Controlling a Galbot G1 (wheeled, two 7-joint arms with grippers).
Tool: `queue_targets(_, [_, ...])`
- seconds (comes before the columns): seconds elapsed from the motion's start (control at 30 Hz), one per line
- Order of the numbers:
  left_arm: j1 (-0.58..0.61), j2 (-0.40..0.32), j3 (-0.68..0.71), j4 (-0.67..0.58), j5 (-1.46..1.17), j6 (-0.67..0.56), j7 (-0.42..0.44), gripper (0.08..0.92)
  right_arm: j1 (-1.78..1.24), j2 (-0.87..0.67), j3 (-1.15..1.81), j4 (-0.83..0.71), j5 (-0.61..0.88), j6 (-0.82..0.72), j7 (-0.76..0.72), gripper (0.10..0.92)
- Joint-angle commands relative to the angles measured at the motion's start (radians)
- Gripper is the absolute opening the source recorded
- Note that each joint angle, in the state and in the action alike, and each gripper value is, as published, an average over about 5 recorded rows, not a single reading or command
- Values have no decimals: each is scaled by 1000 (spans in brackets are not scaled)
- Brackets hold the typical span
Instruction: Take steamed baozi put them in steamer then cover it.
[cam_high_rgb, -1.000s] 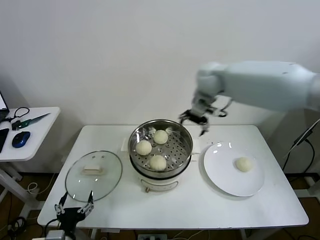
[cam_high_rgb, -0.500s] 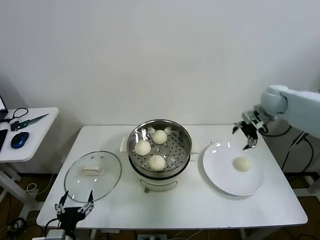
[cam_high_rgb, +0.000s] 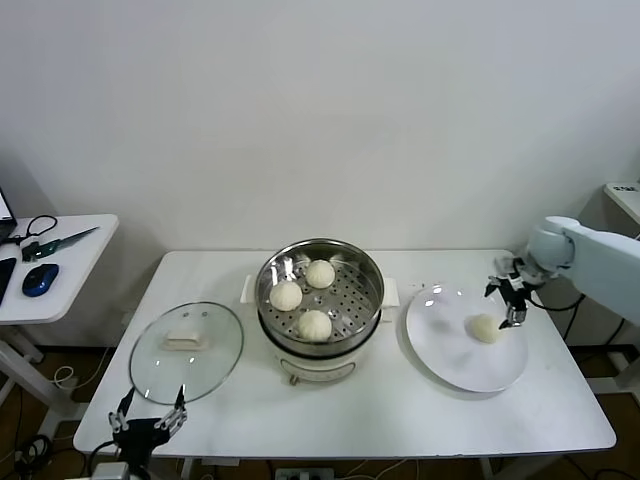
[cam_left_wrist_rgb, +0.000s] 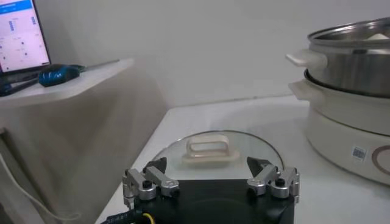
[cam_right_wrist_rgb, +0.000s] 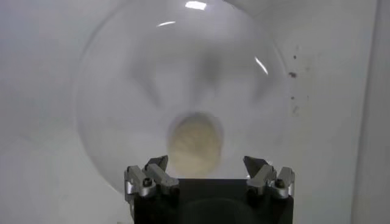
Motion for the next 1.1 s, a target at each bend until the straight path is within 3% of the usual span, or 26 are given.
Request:
queue_targets(0.03, [0, 0, 0, 1, 1, 0, 0, 823, -146, 46, 119, -96, -38, -13, 15, 823])
queue_targets(0.47, [4, 2, -2, 3, -1, -1, -2, 823, -157, 75, 128, -138, -72, -9, 14, 816])
queue_targets(0.9, [2, 2, -2, 5, -4, 0, -8, 823, -122, 76, 122, -123, -38, -11, -2, 668])
queue_targets(1.1, [2, 0, -1, 2, -4, 1, -10, 823, 57, 38, -21, -25, 72, -29, -11, 649])
